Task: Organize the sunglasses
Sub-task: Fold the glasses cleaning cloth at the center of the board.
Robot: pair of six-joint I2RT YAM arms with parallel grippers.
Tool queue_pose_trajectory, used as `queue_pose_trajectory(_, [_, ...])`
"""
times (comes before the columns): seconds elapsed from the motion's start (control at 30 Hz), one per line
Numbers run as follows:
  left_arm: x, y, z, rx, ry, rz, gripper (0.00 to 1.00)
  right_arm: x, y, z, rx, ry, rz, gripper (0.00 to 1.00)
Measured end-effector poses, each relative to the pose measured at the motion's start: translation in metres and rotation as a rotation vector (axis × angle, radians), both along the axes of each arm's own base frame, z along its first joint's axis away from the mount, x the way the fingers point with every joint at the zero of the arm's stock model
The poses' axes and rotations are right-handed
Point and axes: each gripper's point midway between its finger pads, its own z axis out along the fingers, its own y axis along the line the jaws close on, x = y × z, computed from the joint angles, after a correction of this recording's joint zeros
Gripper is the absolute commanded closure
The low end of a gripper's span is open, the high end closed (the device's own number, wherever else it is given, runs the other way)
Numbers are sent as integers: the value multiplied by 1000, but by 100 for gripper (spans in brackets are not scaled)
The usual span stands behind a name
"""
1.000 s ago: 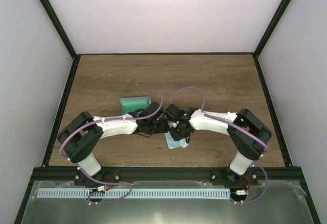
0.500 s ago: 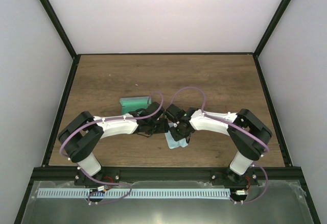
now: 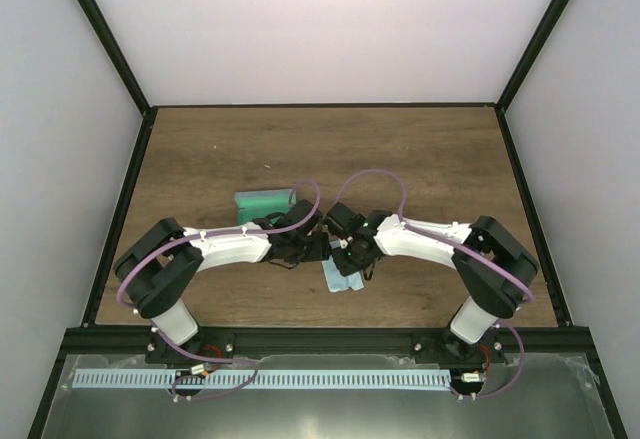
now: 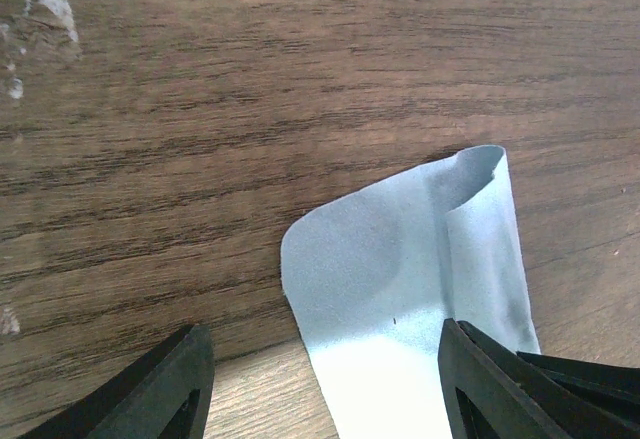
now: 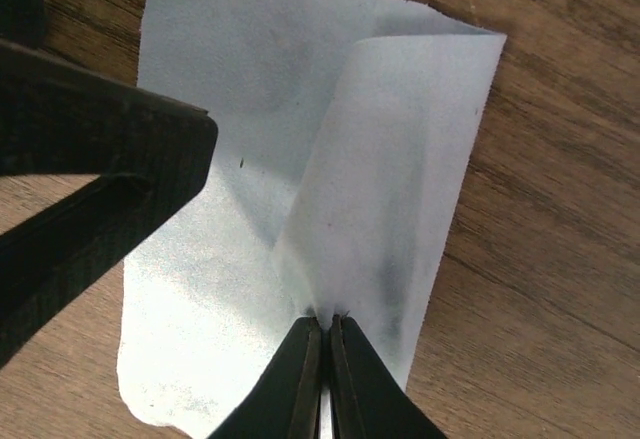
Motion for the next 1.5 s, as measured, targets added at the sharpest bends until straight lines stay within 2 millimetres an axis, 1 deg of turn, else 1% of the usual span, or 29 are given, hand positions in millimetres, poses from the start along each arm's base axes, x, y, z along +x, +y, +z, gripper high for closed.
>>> queue_pose_trajectory(0.1, [0,0,0,1,1,-1,36,0,-1,0,-2,2,-7,91])
queue_pose_trajectory(0.23, [-1,0,0,3,0,-2,36,1,-4,4,0,-1,-16,91])
queue_pose_trajectory(0.4, [0,-1,0,5,1,-1,36,3,-4,6,5,-5,-23,98])
queue_pose_trajectory(0.5, [0,-1,0,5,1,-1,36,3,-5,6,4,-6,-28,99])
queue_pose_trajectory(0.53, [0,-1,0,5,1,-1,36,4,-5,6,3,-8,-32,97])
queue_pose_trajectory(0.63, [0,-1,0,5,1,-1,36,4,-6,6,2,-10,-33,80])
queue_pose_trajectory(0.7, [0,-1,0,5,1,-1,36,4,-6,7,3,-11,-32,76])
queue_pose_trajectory(0.8, [0,-1,0,5,1,-1,36,4,-5,7,6,-8,-28,75])
queue_pose_trajectory(0.87, [0,-1,0,5,1,-1,36,3,-4,7,10,-6,-26,76])
queue_pose_trajectory(0.97, [0,-1,0,5,1,-1,36,3,-3,6,13,-2,-23,85])
queue_pose_trajectory(1.03, [0,-1,0,5,1,-1,36,3,-3,5,15,0,-20,89])
queue_pose_trajectory(1.23, [0,-1,0,4,2,-2,36,3,0,4,22,4,-16,91])
queue_pose_trajectory(1.37, [0,-1,0,4,2,-2,36,3,0,4,25,3,-15,99])
queue_pose_trajectory(1.5, [0,-1,0,4,2,-2,36,3,1,2,30,8,-13,99])
